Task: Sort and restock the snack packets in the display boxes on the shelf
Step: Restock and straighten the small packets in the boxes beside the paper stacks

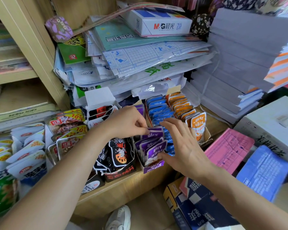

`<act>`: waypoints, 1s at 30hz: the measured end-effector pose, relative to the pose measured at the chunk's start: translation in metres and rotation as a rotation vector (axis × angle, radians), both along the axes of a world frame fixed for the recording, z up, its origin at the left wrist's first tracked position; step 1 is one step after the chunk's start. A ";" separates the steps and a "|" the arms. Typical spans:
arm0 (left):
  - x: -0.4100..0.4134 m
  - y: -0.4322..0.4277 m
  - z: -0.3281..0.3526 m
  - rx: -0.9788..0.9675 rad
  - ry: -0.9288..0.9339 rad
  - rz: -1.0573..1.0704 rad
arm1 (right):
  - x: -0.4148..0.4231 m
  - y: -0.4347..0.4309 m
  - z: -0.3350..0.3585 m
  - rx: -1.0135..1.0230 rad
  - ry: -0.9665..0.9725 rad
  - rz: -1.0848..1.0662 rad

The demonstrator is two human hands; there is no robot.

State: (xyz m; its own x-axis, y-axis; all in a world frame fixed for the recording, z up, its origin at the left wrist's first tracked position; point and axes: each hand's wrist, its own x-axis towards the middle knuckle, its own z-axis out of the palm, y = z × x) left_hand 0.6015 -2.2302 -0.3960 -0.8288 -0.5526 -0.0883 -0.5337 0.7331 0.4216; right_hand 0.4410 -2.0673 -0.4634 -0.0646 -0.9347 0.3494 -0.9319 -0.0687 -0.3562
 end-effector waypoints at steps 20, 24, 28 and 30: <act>0.014 -0.031 -0.012 -0.483 0.044 0.252 | -0.003 -0.005 0.004 0.106 0.078 0.093; 0.010 -0.026 -0.012 -0.509 0.065 0.205 | -0.003 -0.005 0.005 0.114 0.077 0.087; 0.011 -0.027 -0.012 -0.458 -0.020 0.231 | -0.003 -0.007 0.003 0.122 0.087 0.086; 0.011 -0.029 -0.013 -0.438 -0.032 0.229 | -0.003 -0.006 0.003 0.118 0.091 0.077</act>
